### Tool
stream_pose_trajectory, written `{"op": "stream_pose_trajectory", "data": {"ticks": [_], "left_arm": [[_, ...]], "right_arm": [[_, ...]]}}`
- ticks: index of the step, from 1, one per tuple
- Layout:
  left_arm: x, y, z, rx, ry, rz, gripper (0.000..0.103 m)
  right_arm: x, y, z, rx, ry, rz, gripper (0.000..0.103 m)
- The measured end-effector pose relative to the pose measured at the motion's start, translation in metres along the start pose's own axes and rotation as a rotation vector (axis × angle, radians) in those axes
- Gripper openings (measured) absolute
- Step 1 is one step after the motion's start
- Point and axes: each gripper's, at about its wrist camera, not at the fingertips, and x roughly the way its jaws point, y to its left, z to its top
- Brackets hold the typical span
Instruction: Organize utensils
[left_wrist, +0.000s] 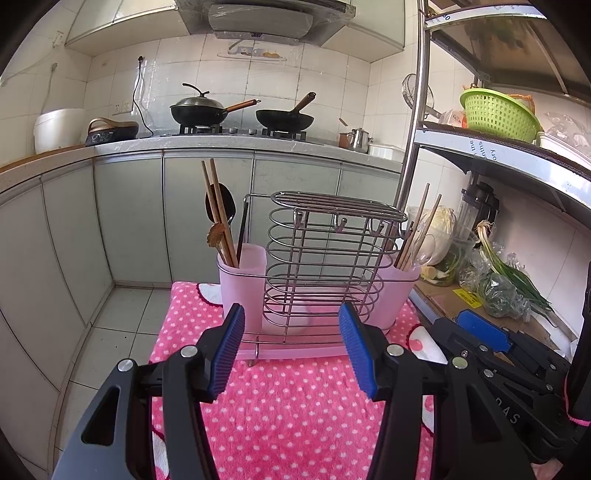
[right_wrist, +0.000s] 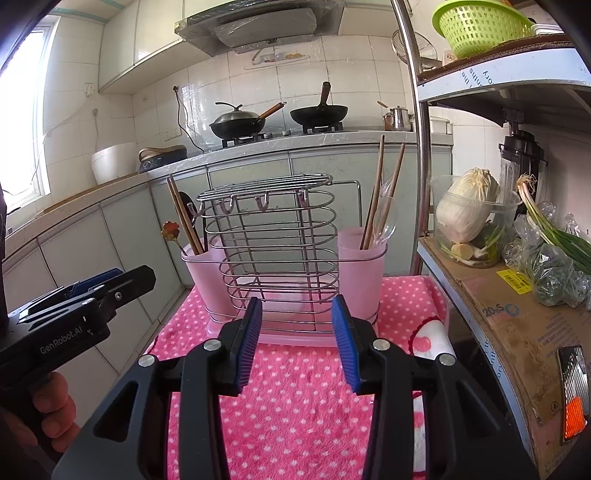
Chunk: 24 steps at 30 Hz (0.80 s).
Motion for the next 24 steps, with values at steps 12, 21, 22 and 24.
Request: {"op": "stream_pose_trajectory", "data": {"ticks": [12,21,22,24], "left_arm": [[-0.0002,0.0005,0.0006,0.002,-0.001,0.004,0.053],[0.0,-0.0005,-0.0011,0.006,0.001,0.007,0.053],[0.0002,-0.001,-0.0011,0.005,0.002,0.007,0.053],[0.0009,-0.0012,-0.0013,0.005,0.004,0.006,0.053]], "right_arm": [[0.0,0.0011,-0.0008,-0.002,0.0,0.001,0.04],[0.0,0.0007,-0.0016,-0.002,0.001,0.002,0.04],[0.0001,0.0007,-0.0017,-0.002,0.002,0.002,0.04],[0.0,0.0007,-0.0018,-0.002,0.002,0.003,0.04]]}}
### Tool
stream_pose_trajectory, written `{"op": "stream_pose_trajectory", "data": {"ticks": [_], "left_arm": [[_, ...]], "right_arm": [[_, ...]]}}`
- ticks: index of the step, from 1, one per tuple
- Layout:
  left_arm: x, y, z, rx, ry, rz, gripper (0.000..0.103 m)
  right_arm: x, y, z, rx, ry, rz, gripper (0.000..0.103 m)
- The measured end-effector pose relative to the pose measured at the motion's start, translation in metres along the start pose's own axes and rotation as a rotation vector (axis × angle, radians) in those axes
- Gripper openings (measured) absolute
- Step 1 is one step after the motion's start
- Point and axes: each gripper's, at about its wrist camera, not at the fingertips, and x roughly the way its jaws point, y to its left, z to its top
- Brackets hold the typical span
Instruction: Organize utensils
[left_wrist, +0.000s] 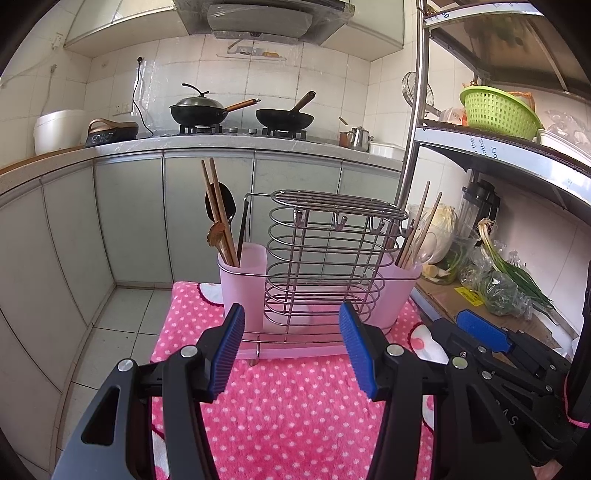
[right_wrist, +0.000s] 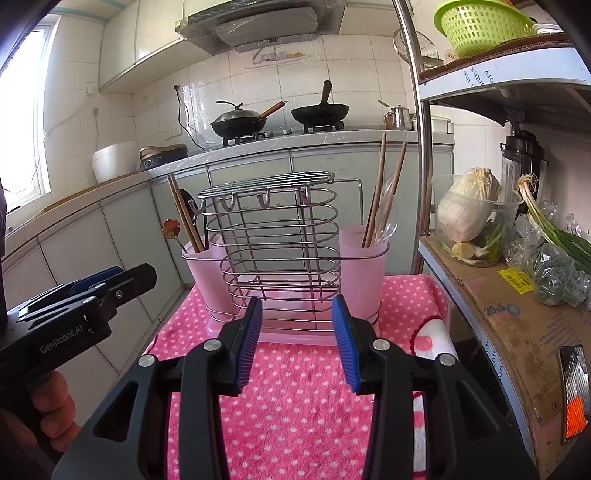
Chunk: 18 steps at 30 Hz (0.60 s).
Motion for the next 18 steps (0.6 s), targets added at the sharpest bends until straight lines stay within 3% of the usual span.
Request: {"op": "stream_pose_trajectory", "data": {"ticks": [18], "left_arm": [[0.014,-0.001,-0.003,0.001,0.04,0.01,0.053]], "right_arm": [[0.011,-0.004,-0.004,0.009,0.022,0.001,0.04]]}}
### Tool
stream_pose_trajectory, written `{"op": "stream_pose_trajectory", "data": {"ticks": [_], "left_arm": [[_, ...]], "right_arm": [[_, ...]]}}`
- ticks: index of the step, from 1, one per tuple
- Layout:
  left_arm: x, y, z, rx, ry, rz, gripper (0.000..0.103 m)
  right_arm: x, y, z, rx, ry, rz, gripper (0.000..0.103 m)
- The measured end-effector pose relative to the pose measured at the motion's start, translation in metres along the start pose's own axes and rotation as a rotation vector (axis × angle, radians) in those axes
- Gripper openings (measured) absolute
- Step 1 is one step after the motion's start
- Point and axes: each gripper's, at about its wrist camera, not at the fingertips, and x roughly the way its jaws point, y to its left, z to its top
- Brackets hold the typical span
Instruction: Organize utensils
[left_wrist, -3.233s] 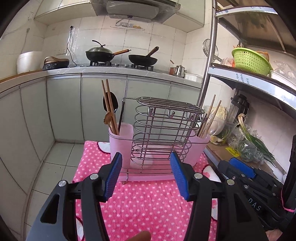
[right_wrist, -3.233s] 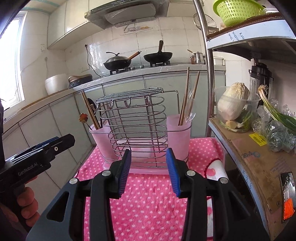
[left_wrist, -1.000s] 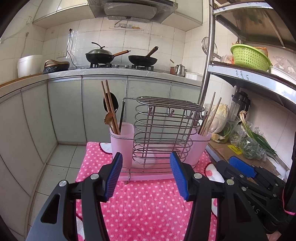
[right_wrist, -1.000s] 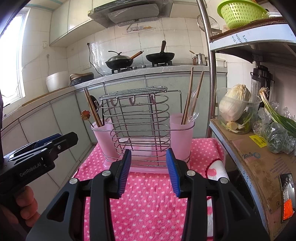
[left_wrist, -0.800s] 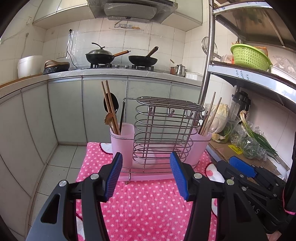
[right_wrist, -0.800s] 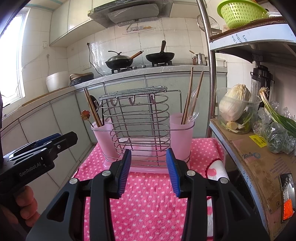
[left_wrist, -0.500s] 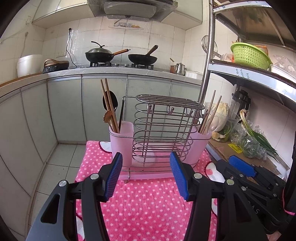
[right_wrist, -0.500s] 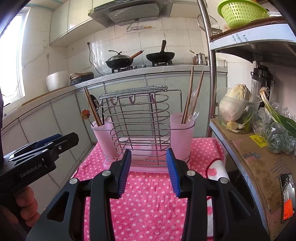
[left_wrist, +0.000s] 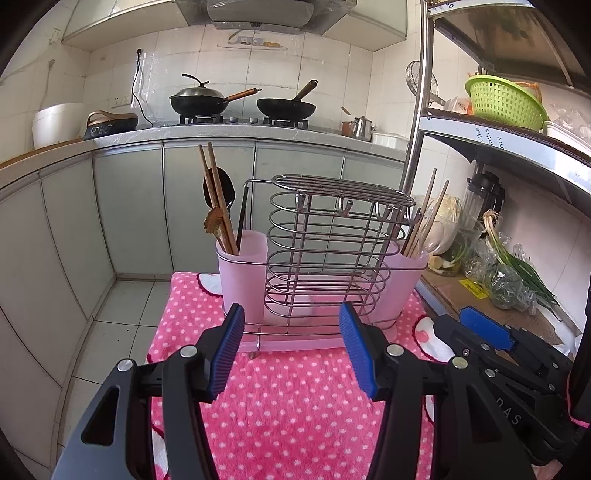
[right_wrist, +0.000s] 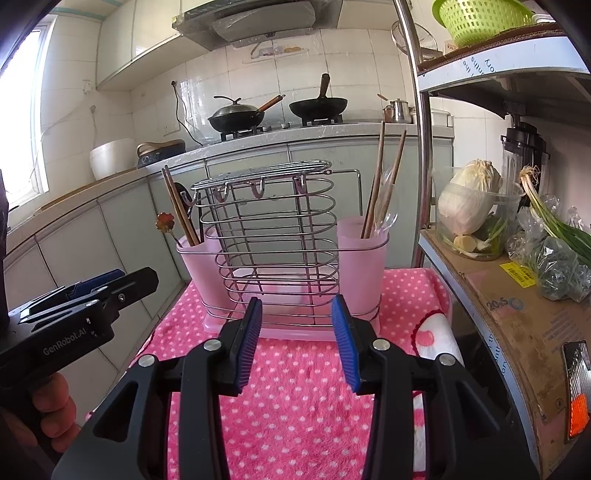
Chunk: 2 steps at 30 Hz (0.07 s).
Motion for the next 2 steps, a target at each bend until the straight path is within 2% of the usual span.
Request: {"op": "stream_pose_trajectory", "data": {"ticks": [2], "left_arm": [[0.0021,-0.0005,-0.0008,0.003,0.006,0.0,0.053]], "right_arm": [[0.0017,-0.0014,-0.001,0.003,0.004,0.001,0.04]]}}
